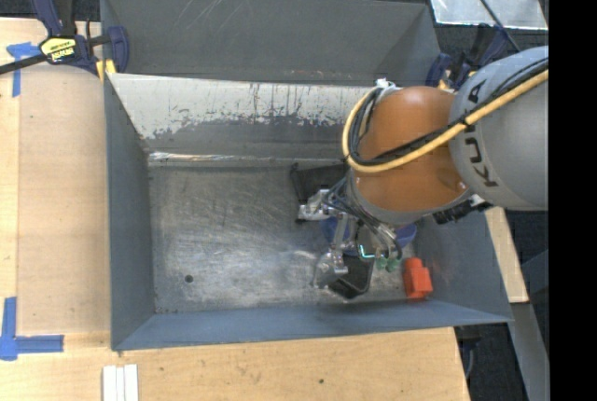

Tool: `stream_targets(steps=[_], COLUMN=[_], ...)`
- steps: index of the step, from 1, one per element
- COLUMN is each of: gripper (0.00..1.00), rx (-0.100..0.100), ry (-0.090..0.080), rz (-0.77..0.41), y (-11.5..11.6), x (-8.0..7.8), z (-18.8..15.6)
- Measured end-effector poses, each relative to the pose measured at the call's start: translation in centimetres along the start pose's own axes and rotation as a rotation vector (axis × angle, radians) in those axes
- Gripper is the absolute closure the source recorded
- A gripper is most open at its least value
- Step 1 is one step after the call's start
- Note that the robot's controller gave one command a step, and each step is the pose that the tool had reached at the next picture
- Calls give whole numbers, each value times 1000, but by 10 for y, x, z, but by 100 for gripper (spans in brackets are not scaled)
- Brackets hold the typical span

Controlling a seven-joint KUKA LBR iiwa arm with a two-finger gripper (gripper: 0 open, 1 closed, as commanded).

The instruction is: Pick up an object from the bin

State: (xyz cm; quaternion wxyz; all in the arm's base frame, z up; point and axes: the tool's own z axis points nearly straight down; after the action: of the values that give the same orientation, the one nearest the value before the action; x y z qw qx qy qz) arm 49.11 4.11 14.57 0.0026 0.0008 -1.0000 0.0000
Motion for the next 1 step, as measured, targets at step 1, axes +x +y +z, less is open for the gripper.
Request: stream_targets(steps=[1], gripper=[0], rx=[-1], ry=[-6], rz=[-149], y=[-55], x=[-38], z=[57])
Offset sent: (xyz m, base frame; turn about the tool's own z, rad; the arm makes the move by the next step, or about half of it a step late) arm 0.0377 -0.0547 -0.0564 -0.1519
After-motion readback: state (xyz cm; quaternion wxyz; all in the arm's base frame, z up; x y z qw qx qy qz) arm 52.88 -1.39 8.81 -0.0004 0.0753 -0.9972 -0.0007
